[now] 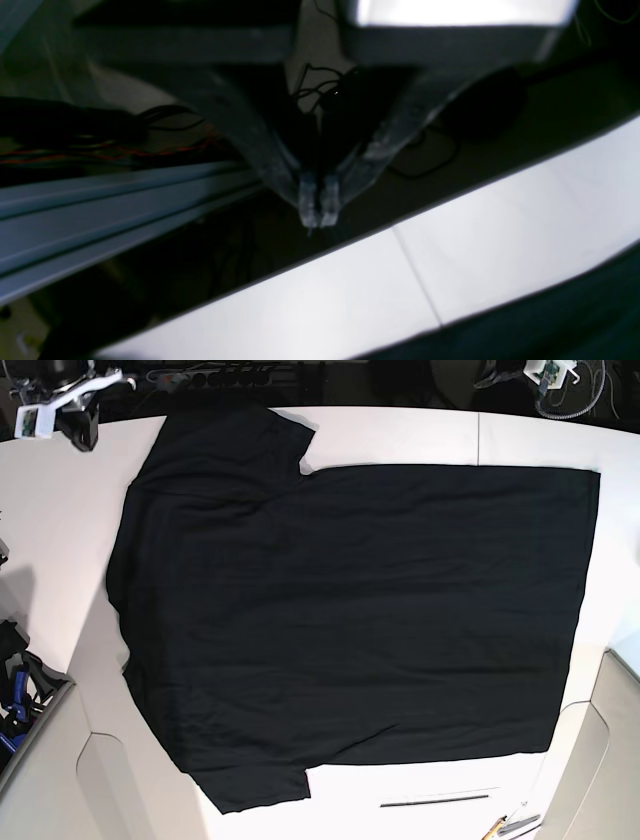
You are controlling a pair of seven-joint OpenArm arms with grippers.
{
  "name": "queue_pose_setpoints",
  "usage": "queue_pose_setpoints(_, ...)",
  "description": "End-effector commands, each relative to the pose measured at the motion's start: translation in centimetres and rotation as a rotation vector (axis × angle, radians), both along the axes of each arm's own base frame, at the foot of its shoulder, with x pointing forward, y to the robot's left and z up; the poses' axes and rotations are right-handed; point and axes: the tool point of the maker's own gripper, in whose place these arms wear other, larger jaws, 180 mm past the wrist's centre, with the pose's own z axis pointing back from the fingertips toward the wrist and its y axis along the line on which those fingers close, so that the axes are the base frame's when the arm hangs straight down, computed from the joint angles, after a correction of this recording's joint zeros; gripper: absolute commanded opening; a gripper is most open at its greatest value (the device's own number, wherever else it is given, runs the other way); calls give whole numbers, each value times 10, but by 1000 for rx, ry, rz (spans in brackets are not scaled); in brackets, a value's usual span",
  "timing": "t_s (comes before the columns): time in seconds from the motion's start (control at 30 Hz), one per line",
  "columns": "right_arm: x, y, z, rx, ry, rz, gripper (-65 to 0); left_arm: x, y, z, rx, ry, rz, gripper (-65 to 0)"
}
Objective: Fold the T-shirt properly
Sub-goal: 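Move both grippers to the shirt's shoulder edge and pinch it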
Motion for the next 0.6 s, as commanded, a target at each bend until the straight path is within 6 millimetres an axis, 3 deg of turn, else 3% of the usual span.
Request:
queue_pose_setpoints(0.0, 11, -7, 8, 13, -50, -43, -650, 5, -2, 5, -14, -14, -7, -650)
queue_pose_setpoints(0.17, 35, -24, 3, 275, -140, -283, -650, 20, -4, 1, -6, -30, 2, -650)
queue_pose_setpoints(0.3, 40, -26, -22, 407, -134, -399, -650, 30, -6, 2, -11, -56, 18, -650)
queue_pose_setpoints(0.33, 40, -26, -28, 411, -126, -410, -650, 32, -5, 3, -10, -61, 18, -625)
queue_pose_setpoints(0.4, 38, -29, -38, 397, -104, -419, -650, 35, -5, 2, -4, -60, 16, -490)
queue_pose_setpoints(0.47, 38, -30, -41, 374, -95, -414, -495, 37, -4, 0, 6, -51, 12, -387)
queue_pose_setpoints(0.53, 41, -31, -40, 359, -98, -405, -357, 40, -4, 0, 7, -56, 13, -362)
queue_pose_setpoints(0.57, 42, -31, -40, 353, -97, -402, -326, 42, -4, 0, 2, -60, 16, -362)
